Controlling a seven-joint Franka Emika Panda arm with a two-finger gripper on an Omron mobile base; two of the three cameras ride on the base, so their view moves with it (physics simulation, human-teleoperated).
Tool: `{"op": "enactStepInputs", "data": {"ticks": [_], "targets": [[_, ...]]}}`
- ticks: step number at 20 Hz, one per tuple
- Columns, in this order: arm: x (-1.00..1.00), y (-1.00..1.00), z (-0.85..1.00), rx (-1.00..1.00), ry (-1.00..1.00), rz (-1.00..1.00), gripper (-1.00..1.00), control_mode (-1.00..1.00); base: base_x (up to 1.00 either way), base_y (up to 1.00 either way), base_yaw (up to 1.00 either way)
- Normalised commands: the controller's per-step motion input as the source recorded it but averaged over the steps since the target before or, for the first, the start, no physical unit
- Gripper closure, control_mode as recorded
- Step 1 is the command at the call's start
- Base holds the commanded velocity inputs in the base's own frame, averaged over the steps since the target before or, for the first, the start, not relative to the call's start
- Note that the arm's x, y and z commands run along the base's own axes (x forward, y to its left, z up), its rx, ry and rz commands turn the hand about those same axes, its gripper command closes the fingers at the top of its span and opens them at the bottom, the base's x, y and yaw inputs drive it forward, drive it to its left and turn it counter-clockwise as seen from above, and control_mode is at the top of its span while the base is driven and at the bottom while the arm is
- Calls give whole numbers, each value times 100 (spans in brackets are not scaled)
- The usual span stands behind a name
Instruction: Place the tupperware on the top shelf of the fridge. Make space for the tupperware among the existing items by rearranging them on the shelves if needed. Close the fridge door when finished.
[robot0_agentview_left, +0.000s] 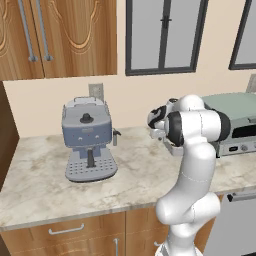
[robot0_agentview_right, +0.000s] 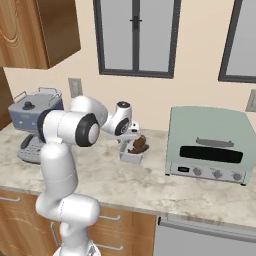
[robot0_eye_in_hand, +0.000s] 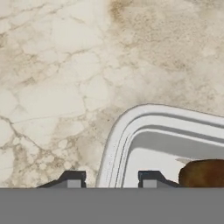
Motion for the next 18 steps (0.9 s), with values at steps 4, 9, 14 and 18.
{"op": "enactStepInputs", "data": {"ticks": [4,9,14,18], "targets": [[-1,0,-61,0,0,1,100,-100,0,0,0],[-13,2,-1,0,1,4,100,-100,0,0,0],[-63,6,1,-9,1,41,100,-100,0,0,0],[-66,31,4,-17,-5,61,100,-100,0,0,0]]}}
